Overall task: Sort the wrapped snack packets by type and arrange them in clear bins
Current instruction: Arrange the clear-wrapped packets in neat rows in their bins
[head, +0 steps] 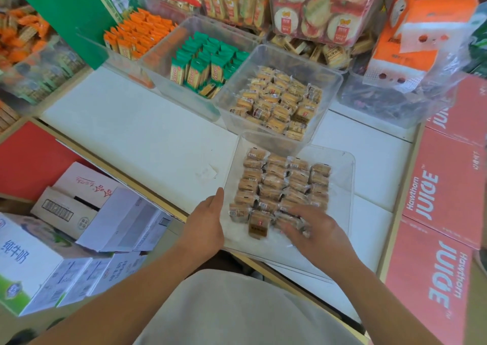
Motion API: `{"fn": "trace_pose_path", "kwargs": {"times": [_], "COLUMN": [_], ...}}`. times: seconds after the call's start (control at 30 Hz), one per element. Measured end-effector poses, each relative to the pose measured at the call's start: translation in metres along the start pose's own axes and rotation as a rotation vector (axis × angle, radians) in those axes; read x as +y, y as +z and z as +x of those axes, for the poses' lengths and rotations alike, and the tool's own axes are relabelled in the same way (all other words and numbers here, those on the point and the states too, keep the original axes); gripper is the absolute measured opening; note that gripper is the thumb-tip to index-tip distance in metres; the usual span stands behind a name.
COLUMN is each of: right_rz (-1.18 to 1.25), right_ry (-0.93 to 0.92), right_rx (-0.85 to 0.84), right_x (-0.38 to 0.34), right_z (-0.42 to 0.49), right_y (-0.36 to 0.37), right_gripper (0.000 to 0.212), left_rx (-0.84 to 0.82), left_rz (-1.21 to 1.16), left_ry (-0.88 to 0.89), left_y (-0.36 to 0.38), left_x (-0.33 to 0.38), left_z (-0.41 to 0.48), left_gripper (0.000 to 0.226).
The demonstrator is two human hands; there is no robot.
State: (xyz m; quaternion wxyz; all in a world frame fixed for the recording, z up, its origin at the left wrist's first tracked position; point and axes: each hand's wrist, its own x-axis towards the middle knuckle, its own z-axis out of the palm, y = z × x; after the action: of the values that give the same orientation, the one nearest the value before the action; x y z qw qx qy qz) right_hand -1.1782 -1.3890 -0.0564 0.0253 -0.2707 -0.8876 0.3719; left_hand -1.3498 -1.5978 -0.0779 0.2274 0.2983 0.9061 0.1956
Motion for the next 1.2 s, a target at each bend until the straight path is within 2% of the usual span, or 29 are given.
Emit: {"fn": "trace_pose_path", "kwargs": {"times": [0.07,0.2,0.23,0.43,0.53,0.63,0.7,0.77,0.83,0.87,0.97,1.1,1.2], "right_rz": [0.094,0.170,0.173,-0.159,-0.331,-0.259,-0.139,-0.131,-0.357,-0.481,-0.703,-0.867,-0.862], "right_ry": [0.083,0.171,0.198,0.165,0.141,0.167,0.231,0.265,0.182,0.135,0.039,-0.028,-0.030], "right_rx": [-0.150,-0.247,-0.276,-0.435,-0.368,-0.325,-0.349,-0.274,-0.171,-0.175,-0.301,-0.310,-0.279], "right_x": [-0.007,-0.009,-0.007,0.010,0.021,0.031,0.036,0.042,0.054,0.057,0.064,0.070,0.074], "right_z": [-0.002,-0.003,-0.006,-0.037,-0.048,-0.051,-0.048,-0.042,-0.027,-0.018,0.001,0.003,0.009], "right_y": [0.002,0.000,-0.003,-0.015,-0.016,-0.018,-0.022,-0.022,-0.020,-0.019,-0.010,0.003,0.000], "right_gripper": [0.032,0.023,0.026,0.057,0.042,0.027,0.032,0.042,0.051,0.055,0.060,0.058,0.051], "left_rx": [-0.036,-0.117,-0.143,-0.166,-0.177,-0.211,-0.225,-0.231,-0.240,-0.250,-0.280,-0.315,-0.200], "left_rz": [-0.030,-0.048,-0.055,-0.066,-0.092,-0.075,-0.064,-0.048,-0.048,-0.054,-0.065,-0.072,-0.042], "left_ry": [0.013,0.098,0.109,0.143,0.131,0.146,0.152,0.146,0.157,0.162,0.183,0.208,0.263], "left_y": [0.005,0.010,0.012,0.029,0.034,0.036,0.036,0.036,0.038,0.040,0.041,0.038,0.036], "left_x": [0.007,0.025,0.029,0.065,0.080,0.088,0.090,0.092,0.095,0.095,0.095,0.086,0.081], "left_z": [-0.006,-0.011,-0.012,-0.007,0.000,-0.001,-0.002,-0.003,-0.005,-0.006,-0.007,-0.006,-0.009], "left_gripper": [0.083,0.072,0.068,0.067,0.070,0.075,0.078,0.080,0.080,0.080,0.080,0.082,0.073]}}
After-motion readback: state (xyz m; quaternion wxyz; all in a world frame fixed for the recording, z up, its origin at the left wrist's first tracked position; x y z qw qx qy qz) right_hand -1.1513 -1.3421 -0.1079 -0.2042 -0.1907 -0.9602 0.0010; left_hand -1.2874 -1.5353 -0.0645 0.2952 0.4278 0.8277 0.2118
